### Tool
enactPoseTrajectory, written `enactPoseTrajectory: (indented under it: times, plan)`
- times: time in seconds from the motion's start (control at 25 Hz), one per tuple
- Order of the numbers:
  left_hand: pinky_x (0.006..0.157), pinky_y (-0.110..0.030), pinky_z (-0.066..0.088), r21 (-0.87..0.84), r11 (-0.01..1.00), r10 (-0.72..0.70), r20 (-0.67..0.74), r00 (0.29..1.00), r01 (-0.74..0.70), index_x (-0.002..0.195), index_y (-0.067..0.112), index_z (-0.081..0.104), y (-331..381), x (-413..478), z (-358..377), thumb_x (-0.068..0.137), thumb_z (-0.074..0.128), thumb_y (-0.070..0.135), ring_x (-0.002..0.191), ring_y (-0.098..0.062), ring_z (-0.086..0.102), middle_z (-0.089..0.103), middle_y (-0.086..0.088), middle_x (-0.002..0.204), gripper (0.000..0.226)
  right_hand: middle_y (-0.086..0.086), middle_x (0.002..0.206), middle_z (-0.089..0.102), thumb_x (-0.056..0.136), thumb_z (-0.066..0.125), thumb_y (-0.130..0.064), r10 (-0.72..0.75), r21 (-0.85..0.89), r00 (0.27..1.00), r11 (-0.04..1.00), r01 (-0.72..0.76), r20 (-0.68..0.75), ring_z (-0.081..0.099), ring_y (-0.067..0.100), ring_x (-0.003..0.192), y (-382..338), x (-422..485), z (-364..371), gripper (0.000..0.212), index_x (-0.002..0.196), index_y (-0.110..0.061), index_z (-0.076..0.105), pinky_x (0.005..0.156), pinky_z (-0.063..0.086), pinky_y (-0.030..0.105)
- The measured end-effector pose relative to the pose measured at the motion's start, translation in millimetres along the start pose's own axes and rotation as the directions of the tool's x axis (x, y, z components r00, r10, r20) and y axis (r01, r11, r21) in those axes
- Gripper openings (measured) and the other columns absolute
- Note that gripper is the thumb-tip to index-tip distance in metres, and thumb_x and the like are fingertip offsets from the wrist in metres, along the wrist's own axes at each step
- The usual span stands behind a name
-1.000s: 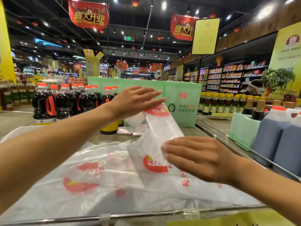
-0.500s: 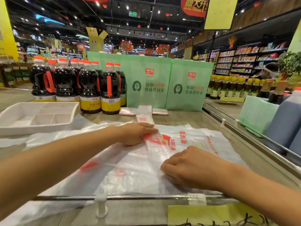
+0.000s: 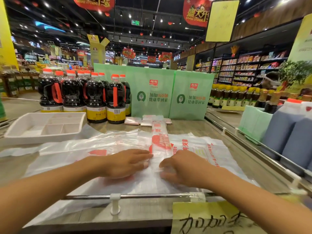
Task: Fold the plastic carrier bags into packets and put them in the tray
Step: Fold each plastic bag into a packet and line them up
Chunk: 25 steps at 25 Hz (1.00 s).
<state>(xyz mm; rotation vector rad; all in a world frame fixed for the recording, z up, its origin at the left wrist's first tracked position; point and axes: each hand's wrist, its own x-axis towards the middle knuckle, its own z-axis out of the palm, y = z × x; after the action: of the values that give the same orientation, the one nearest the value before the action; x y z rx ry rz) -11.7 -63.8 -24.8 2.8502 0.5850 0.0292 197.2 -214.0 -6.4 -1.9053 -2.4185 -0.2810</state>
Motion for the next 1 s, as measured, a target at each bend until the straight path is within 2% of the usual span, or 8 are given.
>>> enactPoseTrajectory:
  times: [0.08,0.2,0.36,0.52,0.64,0.72,0.84,1.0]
  plan:
    - [0.126,-0.043,-0.002,0.049,0.997,-0.064,0.057,0.996,0.061,0.16,0.045,0.014,0,1,4,0.099,0.02,0.07,0.155,-0.006,0.001,0.006,0.019,0.169,0.066,-0.011,0.135,0.065,0.095,0.061,-0.053,0.049,0.201,0.997,0.978,-0.062,0.067,0.06,0.011,0.12,4,-6,-1,0.05,0.141,-0.034,0.056,0.103,0.049,0.034]
    - [0.125,-0.051,-0.006,0.097,0.991,-0.097,0.093,0.991,0.088,0.159,0.048,0.008,2,5,3,0.089,0.012,0.082,0.156,-0.007,-0.007,-0.002,0.02,0.169,0.078,-0.017,0.152,0.048,0.086,0.064,-0.05,0.094,0.415,0.98,0.896,-0.159,0.174,0.046,0.004,0.136,16,-25,-5,0.068,0.15,-0.043,0.041,0.115,0.039,0.034]
    - [0.125,-0.051,-0.006,0.099,0.992,-0.092,0.102,0.991,0.082,0.161,0.041,0.011,14,16,-3,0.092,0.017,0.079,0.155,-0.007,-0.007,-0.003,0.018,0.169,0.079,-0.02,0.16,0.035,0.081,0.061,-0.024,0.096,0.429,0.956,0.878,-0.212,0.276,0.033,0.003,0.146,31,-45,-11,0.08,0.153,-0.046,0.035,0.123,0.027,0.033]
    - [0.125,-0.05,-0.005,0.098,0.993,-0.079,0.087,0.993,0.071,0.161,0.041,0.01,16,28,8,0.1,0.027,0.069,0.155,-0.005,-0.007,-0.001,0.02,0.169,0.069,-0.028,0.161,0.027,0.078,0.057,-0.026,0.056,0.443,0.972,0.883,-0.156,0.229,0.025,-0.004,0.148,36,-47,-6,0.078,0.152,-0.046,0.039,0.124,0.021,0.03]
    - [0.125,-0.048,-0.006,0.086,0.994,-0.071,0.072,0.995,0.065,0.161,0.043,0.008,11,33,16,0.099,0.024,0.072,0.155,-0.004,-0.008,-0.002,0.02,0.168,0.071,-0.029,0.158,0.032,0.09,0.057,-0.023,0.079,0.437,0.971,0.883,-0.173,0.224,0.031,-0.005,0.144,44,-47,-2,0.07,0.15,-0.053,0.038,0.122,0.027,0.03]
    - [0.126,-0.048,0.0,0.072,0.996,-0.048,0.049,0.998,0.044,0.161,0.043,0.012,6,35,16,0.088,0.018,0.086,0.155,-0.006,-0.002,0.004,0.018,0.169,0.085,-0.028,0.155,0.04,0.097,0.056,-0.029,0.092,0.466,0.967,0.863,-0.196,0.236,0.039,-0.002,0.139,48,-46,2,0.06,0.146,-0.058,0.039,0.118,0.034,0.032]
    - [0.125,-0.043,0.014,0.044,0.998,-0.037,0.016,0.999,0.037,0.159,0.041,0.021,1,37,16,0.069,0.01,0.1,0.151,-0.013,0.018,0.017,0.015,0.164,0.108,-0.023,0.143,0.056,0.1,0.057,-0.039,0.094,0.479,0.986,0.865,-0.151,0.141,0.052,0.0,0.129,49,-39,7,0.042,0.14,-0.049,0.053,0.113,0.042,0.035]
    - [0.122,-0.034,0.02,0.001,1.0,-0.003,-0.005,1.0,0.003,0.16,0.032,0.028,8,34,12,0.098,0.041,0.069,0.145,-0.013,0.026,0.022,0.011,0.159,0.073,-0.021,0.132,0.064,0.096,0.065,-0.032,0.087,0.442,0.995,0.891,-0.098,0.044,0.055,-0.004,0.124,47,-31,9,0.029,0.124,-0.036,0.07,0.109,0.046,0.028]
